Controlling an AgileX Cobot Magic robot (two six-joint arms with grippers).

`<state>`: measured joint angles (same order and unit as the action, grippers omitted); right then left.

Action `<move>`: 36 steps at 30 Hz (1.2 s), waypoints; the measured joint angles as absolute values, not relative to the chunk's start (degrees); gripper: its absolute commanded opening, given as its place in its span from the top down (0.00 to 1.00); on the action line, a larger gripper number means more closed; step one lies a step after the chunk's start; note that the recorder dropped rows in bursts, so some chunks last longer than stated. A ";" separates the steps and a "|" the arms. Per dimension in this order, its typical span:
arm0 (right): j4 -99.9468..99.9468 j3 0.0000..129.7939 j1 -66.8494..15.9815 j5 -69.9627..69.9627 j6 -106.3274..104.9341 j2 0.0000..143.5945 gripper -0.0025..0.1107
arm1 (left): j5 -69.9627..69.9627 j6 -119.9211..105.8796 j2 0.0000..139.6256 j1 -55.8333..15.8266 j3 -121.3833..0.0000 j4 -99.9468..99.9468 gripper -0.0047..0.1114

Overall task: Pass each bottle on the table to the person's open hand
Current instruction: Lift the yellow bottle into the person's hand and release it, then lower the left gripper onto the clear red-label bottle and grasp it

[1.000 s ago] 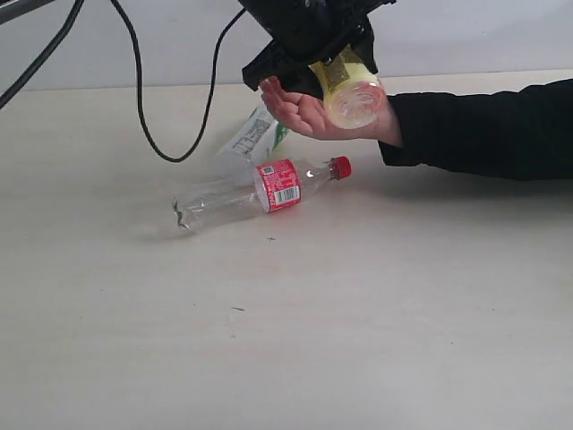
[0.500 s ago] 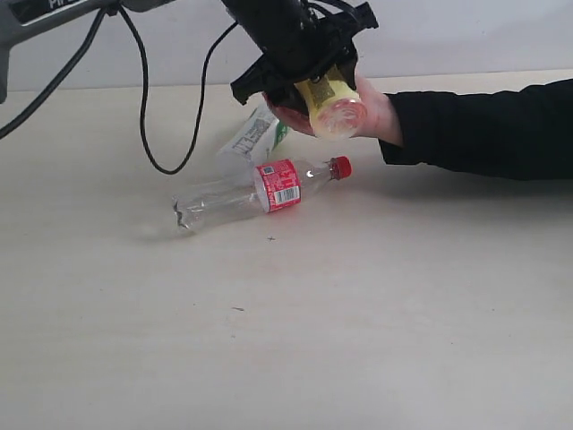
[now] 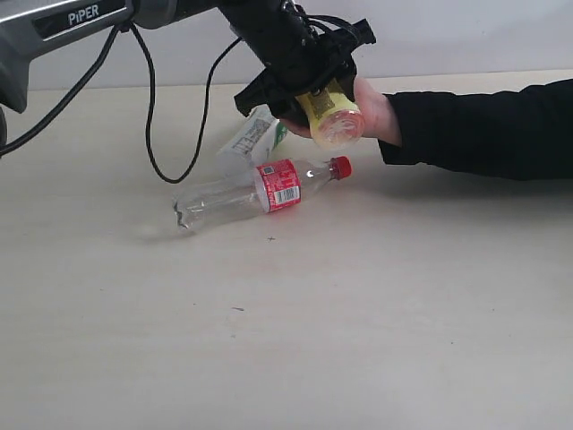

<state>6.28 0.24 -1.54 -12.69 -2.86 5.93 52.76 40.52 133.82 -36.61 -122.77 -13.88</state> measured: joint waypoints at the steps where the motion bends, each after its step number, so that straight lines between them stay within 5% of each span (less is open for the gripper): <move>1: 6.28 0.24 -1.54 -12.69 -2.86 5.93 0.98 | 52.62 40.52 133.82 -36.61 -122.77 -13.88 0.36; 5: 6.28 0.24 -1.54 -12.69 -2.86 5.93 0.98 | 52.01 40.52 133.69 -36.61 -122.77 -13.99 0.28; 17: 6.28 0.24 -1.54 -12.69 -2.86 5.93 0.98 | 53.93 35.02 127.30 -36.36 -122.77 -14.15 0.29; 36: 6.28 0.24 -1.54 -12.69 -2.86 5.93 0.98 | 69.79 -10.43 118.36 -37.63 -116.42 -11.09 0.29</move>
<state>6.28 0.24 -1.54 -12.69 -2.86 5.93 69.79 -10.43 118.36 -37.63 -116.42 -11.09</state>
